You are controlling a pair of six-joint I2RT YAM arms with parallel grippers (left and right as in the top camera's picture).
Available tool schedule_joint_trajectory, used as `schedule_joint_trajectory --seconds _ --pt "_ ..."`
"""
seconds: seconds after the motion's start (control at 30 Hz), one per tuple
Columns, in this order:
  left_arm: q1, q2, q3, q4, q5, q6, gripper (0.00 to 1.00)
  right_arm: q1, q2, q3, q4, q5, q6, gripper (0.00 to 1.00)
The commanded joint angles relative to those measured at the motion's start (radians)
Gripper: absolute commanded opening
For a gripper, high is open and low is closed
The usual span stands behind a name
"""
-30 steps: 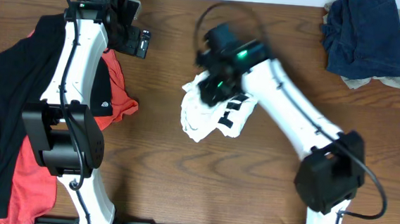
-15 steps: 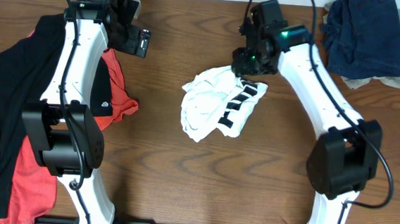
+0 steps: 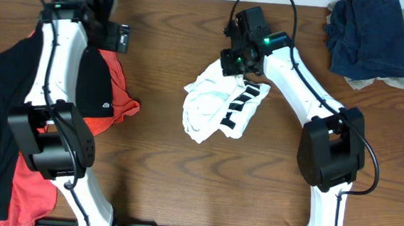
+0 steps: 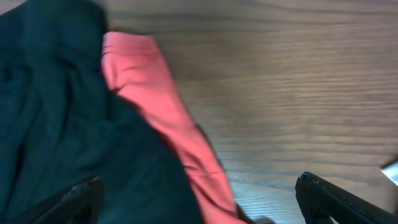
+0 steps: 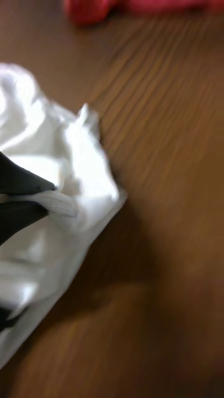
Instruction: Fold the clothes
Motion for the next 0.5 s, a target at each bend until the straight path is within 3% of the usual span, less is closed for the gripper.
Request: schedule_joint_trajectory --seconds 0.0,0.23,0.27,0.37,0.47 --pt "0.03 -0.005 -0.001 0.002 -0.012 -0.02 0.99 0.014 -0.007 0.066 0.108 -0.124 0.066 0.01" --pt "0.053 -0.005 -0.001 0.002 -0.011 -0.02 0.99 0.077 0.02 0.067 0.364 -0.078 0.136 0.01" --pt "0.052 -0.005 -0.001 0.002 -0.011 -0.02 0.99 0.089 0.026 0.067 0.373 -0.061 0.136 0.06" --pt "0.052 -0.005 -0.001 0.002 -0.011 -0.02 0.99 0.105 0.033 0.067 0.345 -0.033 0.118 0.62" --pt "0.053 -0.005 -0.001 0.002 -0.011 -0.02 0.99 0.103 0.027 0.068 0.282 -0.027 0.116 0.85"
